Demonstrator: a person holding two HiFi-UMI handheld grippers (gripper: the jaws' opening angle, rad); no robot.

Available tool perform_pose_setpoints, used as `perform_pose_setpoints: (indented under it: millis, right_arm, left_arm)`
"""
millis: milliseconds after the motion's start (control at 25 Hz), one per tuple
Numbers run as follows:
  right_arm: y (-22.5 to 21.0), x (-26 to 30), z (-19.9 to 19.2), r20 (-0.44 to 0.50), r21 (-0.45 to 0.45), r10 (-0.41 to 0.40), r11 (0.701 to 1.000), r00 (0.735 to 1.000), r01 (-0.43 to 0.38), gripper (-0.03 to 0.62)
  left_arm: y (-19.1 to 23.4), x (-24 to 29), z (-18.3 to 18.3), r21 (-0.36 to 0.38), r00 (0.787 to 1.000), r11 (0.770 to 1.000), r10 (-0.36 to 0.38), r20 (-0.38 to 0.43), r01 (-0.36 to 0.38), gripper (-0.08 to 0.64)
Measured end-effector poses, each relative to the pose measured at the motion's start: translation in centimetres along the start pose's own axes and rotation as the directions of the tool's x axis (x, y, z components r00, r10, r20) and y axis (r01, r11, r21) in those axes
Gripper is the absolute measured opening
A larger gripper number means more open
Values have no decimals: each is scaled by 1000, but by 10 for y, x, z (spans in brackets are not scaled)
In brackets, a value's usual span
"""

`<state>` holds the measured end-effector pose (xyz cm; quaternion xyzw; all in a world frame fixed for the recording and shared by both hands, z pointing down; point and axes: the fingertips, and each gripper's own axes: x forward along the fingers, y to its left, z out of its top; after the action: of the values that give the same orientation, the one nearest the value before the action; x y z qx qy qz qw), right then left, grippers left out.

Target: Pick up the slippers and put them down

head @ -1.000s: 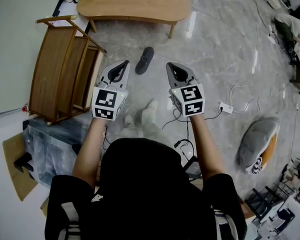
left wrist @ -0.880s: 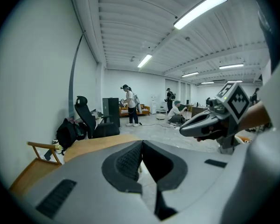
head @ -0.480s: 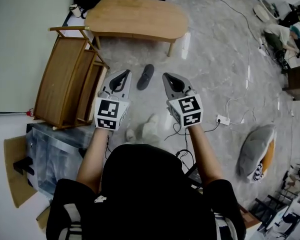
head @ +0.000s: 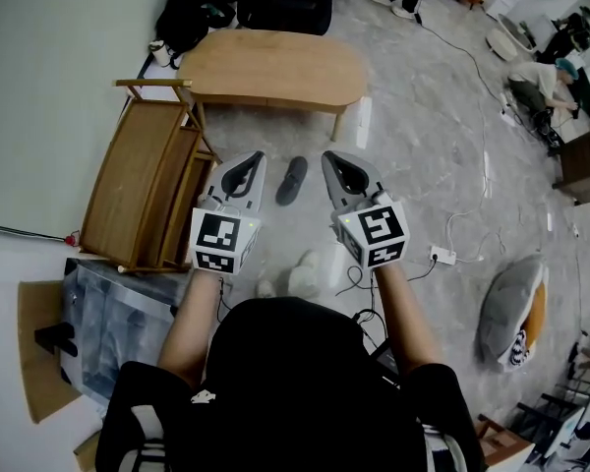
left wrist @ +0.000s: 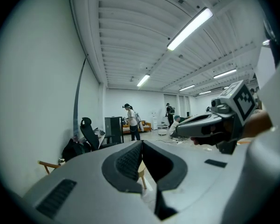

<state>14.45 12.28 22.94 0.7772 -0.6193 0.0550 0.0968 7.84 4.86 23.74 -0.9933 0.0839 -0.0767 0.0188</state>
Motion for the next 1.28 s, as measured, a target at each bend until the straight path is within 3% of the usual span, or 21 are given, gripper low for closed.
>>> perform_pose_setpoints:
  millis: [200, 520, 1280]
  right_arm:
    - [11, -12, 8, 21, -4, -17, 1000, 1000, 18, -14]
    - [29, -23, 11, 47, 16, -30, 999, 998, 29, -14]
    - [37, -30, 8, 43, 15, -38, 999, 998, 38, -14]
  left_arm:
    - [-1, -17, 10, -41, 1000, 999, -3, 31, 4, 6]
    - [0, -36, 6, -13, 1000, 1000, 8, 30, -8, 6]
    - [-3, -48, 7, -39, 999, 999, 18, 44, -17, 6]
